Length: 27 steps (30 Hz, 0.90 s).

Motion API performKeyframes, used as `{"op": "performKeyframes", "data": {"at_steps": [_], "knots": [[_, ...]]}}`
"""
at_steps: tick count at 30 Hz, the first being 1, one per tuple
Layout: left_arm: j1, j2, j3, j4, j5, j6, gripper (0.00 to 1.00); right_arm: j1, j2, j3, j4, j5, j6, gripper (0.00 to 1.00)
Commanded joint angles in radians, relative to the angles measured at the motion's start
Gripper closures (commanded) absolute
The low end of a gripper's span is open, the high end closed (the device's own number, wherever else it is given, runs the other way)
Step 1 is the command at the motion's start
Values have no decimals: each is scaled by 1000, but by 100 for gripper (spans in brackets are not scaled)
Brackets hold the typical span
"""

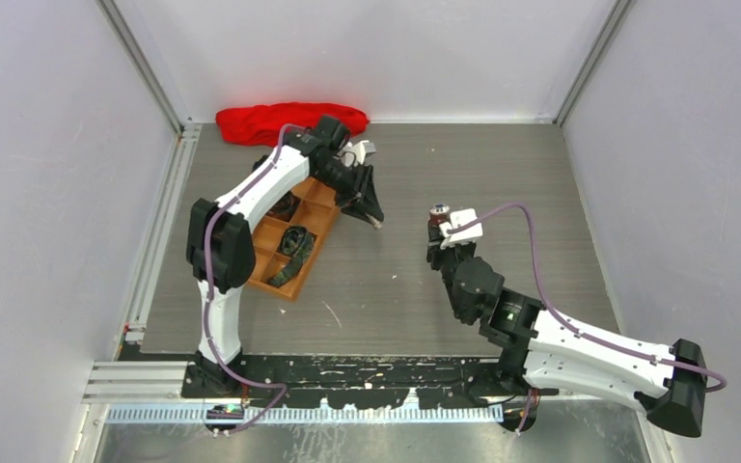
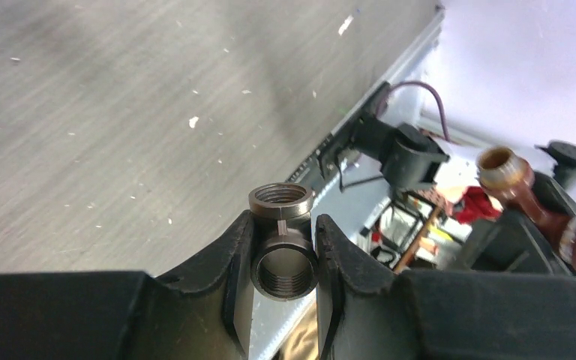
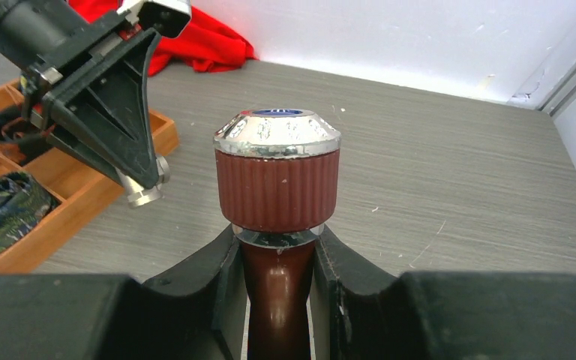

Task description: Install the water faucets

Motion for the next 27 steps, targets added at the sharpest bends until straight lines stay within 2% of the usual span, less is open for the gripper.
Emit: {"op": "performKeyframes", "data": {"at_steps": [1,5,7,9,12,15,18,21,23,25,27], "knots": [[-39,-57,-13,82,-196,-46,100,-6,-60,-52,171,-4,-73,100],[-110,-107,-76,92,-392,-6,100,-6,-137,-213,403,-185,-268,100],[-133,-147,-114,115,-506,7,100,-6,-166,-262,465,-273,-349,100],[-141,-197,-165,168,-607,13,100,-6,-172,-267,475,-257,-354,100],[-142,-297,-282,295,-660,2,100,-8,-163,-254,444,-283,-344,100],[-136,-375,-358,380,-668,-44,100,-8,-180,-260,425,-498,-360,100],[-89,-434,-395,415,-568,-122,100,-8,-210,-297,485,-743,-478,100],[-6,-497,-469,526,-340,-221,100,-7,-212,-320,576,-821,-554,100],[48,-548,-547,666,-177,-322,100,-8,-199,-313,603,-869,-604,100],[80,-599,-626,800,-104,-430,100,-8,-171,-300,639,-915,-642,100],[96,-640,-645,846,-71,-503,100,-8,-147,-292,707,-958,-660,100]]}}
